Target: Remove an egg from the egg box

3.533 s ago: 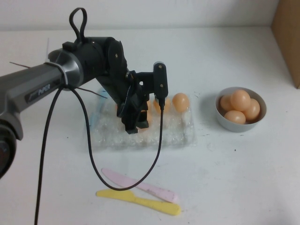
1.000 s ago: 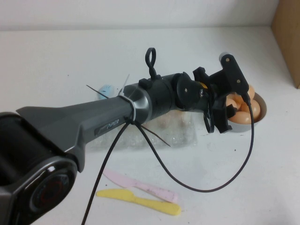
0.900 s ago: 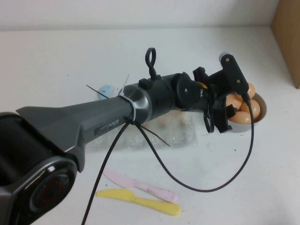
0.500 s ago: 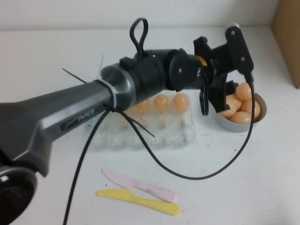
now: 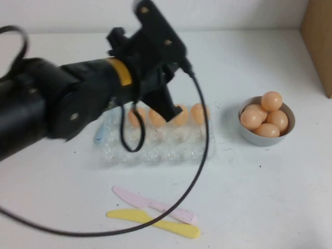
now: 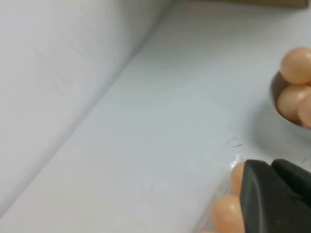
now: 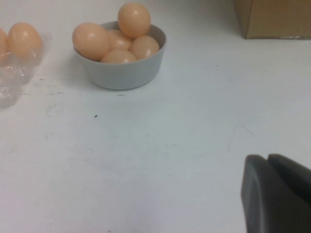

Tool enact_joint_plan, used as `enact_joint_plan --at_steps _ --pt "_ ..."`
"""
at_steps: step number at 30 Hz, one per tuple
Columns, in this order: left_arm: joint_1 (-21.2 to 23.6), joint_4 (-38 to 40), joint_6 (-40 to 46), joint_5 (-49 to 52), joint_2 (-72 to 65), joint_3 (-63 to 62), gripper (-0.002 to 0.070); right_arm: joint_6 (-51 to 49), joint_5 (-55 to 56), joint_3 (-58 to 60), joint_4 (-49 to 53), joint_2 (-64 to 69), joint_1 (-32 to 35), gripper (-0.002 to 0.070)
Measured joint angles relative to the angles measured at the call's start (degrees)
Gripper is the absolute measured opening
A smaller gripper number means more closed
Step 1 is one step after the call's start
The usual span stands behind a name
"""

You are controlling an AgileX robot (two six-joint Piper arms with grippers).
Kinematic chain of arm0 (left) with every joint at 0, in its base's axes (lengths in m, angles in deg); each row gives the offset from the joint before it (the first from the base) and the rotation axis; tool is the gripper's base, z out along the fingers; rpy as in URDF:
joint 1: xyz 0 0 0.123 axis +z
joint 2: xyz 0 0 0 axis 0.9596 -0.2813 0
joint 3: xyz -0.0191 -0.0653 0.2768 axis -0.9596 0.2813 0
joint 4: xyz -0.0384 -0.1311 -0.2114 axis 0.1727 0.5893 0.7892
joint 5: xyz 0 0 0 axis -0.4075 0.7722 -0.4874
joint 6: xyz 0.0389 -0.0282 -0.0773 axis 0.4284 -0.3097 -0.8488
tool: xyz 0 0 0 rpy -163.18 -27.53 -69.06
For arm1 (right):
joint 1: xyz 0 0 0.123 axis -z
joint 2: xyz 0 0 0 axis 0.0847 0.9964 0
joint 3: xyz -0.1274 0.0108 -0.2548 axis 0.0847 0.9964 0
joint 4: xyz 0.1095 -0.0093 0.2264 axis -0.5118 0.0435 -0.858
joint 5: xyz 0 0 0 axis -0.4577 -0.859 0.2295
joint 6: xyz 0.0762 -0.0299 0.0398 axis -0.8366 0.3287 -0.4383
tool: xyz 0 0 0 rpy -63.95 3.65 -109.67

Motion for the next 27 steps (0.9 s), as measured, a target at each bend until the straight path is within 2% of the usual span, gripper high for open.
enact_joint_plan --at_steps 5,11,20,27 --pt "3.25 -3.48 -7.33 -3.22 14.87 12.41 -0.0001 0.00 0.00 0.00 0.00 0.00 0.00 -0.0017" --pt "3.49 -3.61 -9.79 -1.28 27.35 21.05 -0.0003 0.00 0.00 0.00 0.00 0.00 0.00 -0.0017" --pt "3.49 -3.61 -13.18 6.91 44.16 26.72 -0.0003 0.00 0.00 0.00 0.00 0.00 0.00 -0.0017" --pt "3.49 -3.61 -14.50 17.39 49.87 26.70 -0.0003 0.00 0.00 0.00 0.00 0.00 0.00 -0.0017"
